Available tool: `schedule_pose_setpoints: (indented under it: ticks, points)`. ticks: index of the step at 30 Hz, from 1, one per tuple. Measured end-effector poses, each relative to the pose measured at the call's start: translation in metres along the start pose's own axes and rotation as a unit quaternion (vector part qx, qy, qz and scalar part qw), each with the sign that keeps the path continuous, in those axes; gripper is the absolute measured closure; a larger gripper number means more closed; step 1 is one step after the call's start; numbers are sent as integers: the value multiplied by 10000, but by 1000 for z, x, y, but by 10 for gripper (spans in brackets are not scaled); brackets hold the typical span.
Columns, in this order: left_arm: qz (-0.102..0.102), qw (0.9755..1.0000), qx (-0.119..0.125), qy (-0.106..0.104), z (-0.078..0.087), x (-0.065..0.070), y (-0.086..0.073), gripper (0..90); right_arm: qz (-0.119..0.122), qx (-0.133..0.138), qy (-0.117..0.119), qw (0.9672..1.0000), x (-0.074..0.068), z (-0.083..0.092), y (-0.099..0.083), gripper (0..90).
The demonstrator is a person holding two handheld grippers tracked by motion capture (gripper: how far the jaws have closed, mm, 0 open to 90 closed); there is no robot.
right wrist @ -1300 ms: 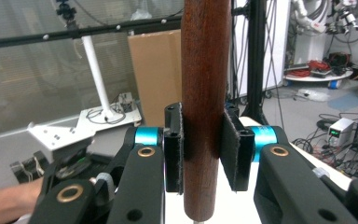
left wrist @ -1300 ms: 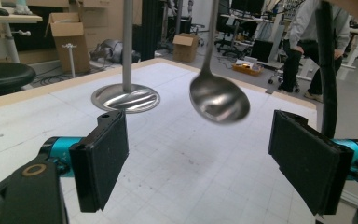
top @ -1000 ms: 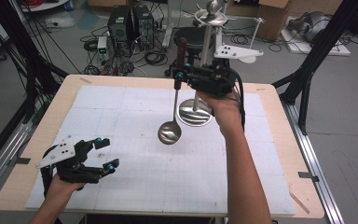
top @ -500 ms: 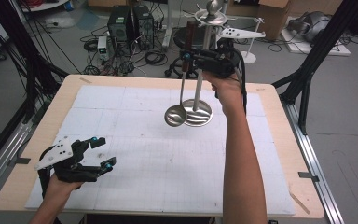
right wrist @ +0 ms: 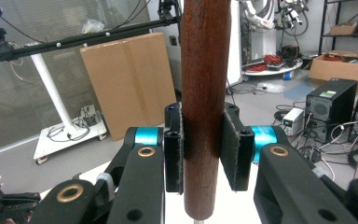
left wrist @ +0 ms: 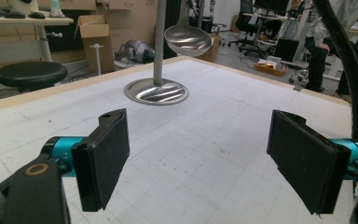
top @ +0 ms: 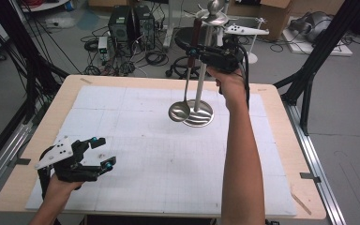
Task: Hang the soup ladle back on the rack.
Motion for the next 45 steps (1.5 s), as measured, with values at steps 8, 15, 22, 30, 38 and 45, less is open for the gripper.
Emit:
schedule_pose_setpoints:
  ticks: [8,15,22,30,38,45]
  points:
    - [-24,10000,-35,11,0,0,-1,214,-44,-7,-88,10000,5,0,0,731]
    - [-32,10000,-40,30,0,0,-2,220,-18,-31,-272,9996,8,1,-1,731]
    - [-12,10000,-45,54,2,0,-4,221,99,-64,-425,9990,6,1,-4,720]
    - [43,9999,-43,90,6,-2,-5,221,392,-16,-965,9946,-6,20,-8,469]
    - [213,9996,14,200,11,-8,-6,226,784,-343,-1552,9842,-25,66,-46,289]
    - [353,9990,147,252,13,-10,-6,225,923,-633,-1804,9772,-50,109,-89,195]
Point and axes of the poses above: each handheld gripper's, and its own axes: z roughly backward along the jaws, y roughly out of its top, x roughly to its right, the point moved 1 cm from there along -z, roughly forward along the jaws, and after that the axes turned 11 degrees about x, right-handed, at the moved point
